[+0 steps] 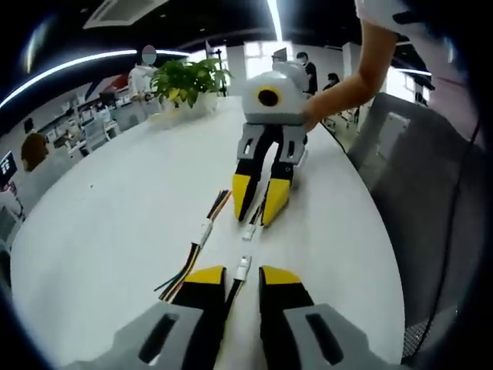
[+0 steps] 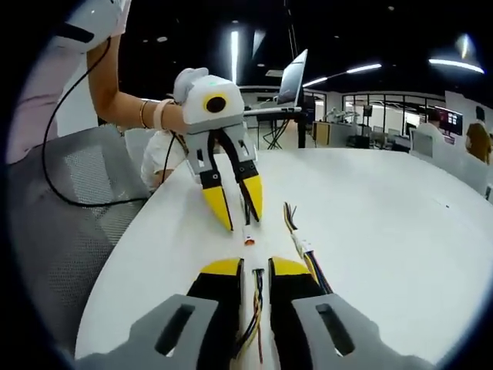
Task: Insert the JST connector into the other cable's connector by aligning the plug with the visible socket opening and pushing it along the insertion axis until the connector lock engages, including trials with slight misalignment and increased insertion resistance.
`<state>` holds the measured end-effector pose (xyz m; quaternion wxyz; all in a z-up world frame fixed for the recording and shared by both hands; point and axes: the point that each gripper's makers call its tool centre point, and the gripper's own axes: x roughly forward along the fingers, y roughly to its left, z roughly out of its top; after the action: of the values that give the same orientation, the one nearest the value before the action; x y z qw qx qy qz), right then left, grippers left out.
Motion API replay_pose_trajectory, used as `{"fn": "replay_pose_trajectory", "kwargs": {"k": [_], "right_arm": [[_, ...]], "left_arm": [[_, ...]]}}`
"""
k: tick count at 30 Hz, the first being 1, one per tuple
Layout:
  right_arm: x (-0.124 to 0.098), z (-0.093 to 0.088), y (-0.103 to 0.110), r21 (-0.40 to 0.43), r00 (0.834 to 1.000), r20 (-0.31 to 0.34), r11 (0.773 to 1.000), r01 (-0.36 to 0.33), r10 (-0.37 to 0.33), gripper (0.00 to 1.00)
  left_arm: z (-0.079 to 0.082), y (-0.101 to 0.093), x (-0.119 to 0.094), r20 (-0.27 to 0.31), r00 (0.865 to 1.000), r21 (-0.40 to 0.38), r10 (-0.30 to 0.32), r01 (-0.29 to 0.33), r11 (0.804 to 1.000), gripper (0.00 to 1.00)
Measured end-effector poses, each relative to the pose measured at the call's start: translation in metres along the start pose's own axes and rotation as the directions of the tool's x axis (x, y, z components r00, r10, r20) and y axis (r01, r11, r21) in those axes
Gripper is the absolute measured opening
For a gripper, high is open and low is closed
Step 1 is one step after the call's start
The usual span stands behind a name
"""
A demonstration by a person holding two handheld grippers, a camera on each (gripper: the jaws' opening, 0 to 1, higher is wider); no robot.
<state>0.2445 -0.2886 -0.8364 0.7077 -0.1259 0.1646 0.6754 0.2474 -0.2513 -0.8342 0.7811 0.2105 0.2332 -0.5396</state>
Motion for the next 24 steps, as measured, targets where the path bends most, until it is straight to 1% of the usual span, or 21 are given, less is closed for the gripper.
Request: {"fn": "replay_pose_trajectory", "kwargs": {"k": [2,5,9,13,17,20,23,24], "right_arm": [[0.001,-0.004,-0.001,0.003,1.0,-0.008,1.0,0.006,-0.006,0.11],[0.002,-0.006,-0.002,-0.003,1.0,0.0,1.0,0.008,-0.008,0.1],[0.002,-0.009,-0.003,-0.011,1.0,-0.008,1.0,0.009,-0.009,0.1],[-0.001,-0.015,-0.007,-0.012,1.0,-0.013,1.0,0.003,-0.003,0.09],[-0.002,-0.015,-0.01,-0.014,1.0,-0.01,1.0,0.011,-0.011,0.08],[-0.004,-0.016,-0.014,-0.019,1.0,-0.014,1.0,0.015,-0.016,0.08],[-0.004,-0.017,-0.016,-0.015,1.0,-0.012,1.0,0.015,-0.015,0.1],[-0.003,-0.017,-0.016,-0.025,1.0,-0.014,1.0,0.016,-0.017,0.09]], "left_arm": [[-0.001,0.0,0.001,0.003,1.0,-0.007,-0.001,0.001,1.0,0.09],[-0.003,0.001,0.003,0.01,1.0,-0.014,0.006,-0.006,1.0,0.08],[-0.005,0.001,0.004,0.009,1.0,-0.02,0.005,-0.005,1.0,0.08],[-0.004,0.0,0.002,0.01,1.0,-0.02,0.003,-0.002,1.0,0.08],[-0.003,0.001,0.003,0.01,1.0,-0.011,0.004,-0.004,1.0,0.07],[-0.004,0.001,0.004,0.009,1.0,-0.008,0.002,-0.002,1.0,0.07],[-0.01,0.001,0.005,-0.002,1.0,-0.006,-0.001,0.001,1.0,0.07],[-0.008,0.001,0.004,0.008,1.0,-0.01,-0.004,0.004,1.0,0.06]]}}
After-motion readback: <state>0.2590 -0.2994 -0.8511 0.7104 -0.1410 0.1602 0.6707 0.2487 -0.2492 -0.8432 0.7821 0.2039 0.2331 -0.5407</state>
